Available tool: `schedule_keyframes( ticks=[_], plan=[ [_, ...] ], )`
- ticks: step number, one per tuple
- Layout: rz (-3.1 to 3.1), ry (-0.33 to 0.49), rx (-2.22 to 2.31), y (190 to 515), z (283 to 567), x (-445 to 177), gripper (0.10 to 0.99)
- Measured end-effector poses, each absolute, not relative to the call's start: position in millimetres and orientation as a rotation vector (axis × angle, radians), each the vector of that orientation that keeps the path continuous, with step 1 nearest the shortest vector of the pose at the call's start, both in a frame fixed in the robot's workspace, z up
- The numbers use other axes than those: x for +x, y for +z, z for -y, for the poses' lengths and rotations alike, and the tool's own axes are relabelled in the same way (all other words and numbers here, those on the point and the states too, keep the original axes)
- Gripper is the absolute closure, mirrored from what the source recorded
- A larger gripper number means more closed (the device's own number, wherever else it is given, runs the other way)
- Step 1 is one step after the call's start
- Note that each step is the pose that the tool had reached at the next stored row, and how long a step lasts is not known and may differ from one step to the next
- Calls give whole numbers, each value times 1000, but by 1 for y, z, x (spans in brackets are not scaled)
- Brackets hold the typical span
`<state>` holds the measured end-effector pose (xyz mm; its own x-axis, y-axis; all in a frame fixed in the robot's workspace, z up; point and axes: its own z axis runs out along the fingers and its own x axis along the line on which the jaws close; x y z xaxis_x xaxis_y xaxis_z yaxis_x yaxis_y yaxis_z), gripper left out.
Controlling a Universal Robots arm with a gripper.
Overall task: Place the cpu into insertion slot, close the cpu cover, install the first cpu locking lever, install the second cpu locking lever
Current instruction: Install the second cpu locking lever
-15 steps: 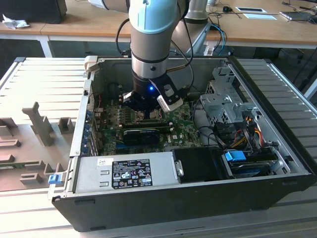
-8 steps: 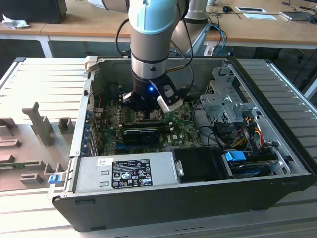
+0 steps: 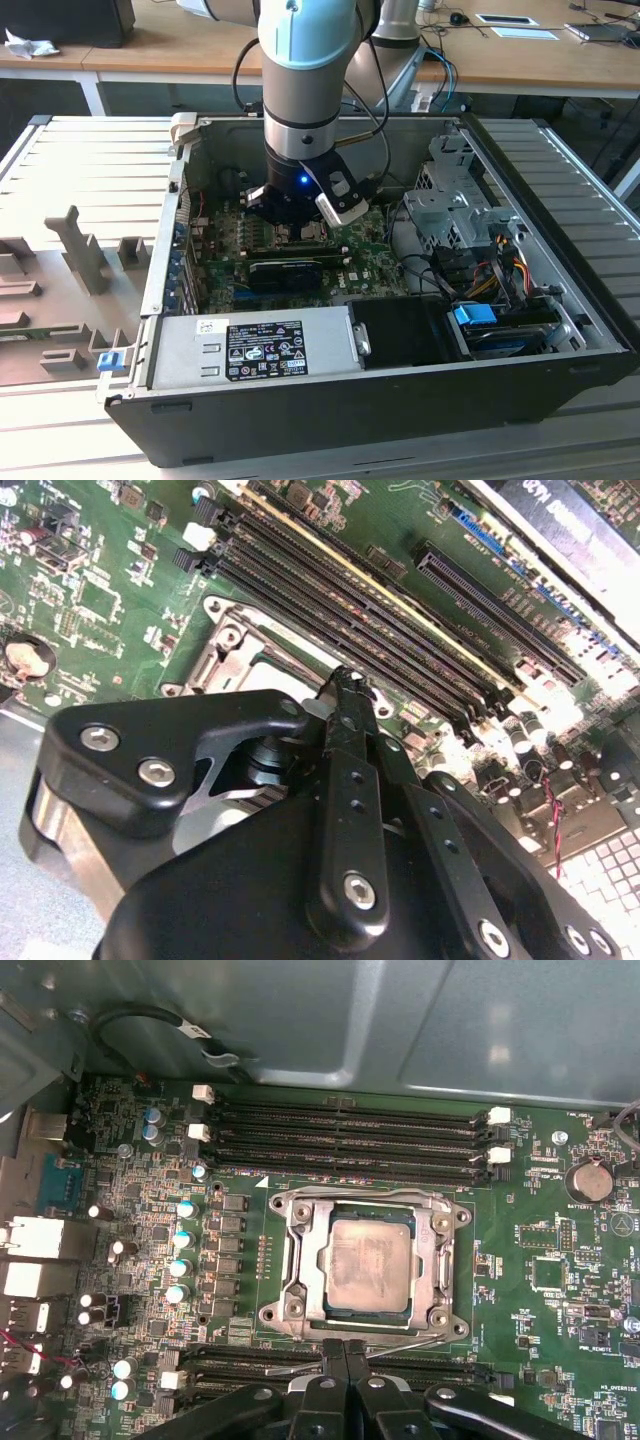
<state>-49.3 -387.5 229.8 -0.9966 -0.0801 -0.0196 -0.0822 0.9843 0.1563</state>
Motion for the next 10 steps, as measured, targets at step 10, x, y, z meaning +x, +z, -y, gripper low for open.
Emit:
schedule_keyframes(
  ticks=[10],
  plan=[
    [-3114, 261, -127, 230, 388, -50, 980]
  ],
)
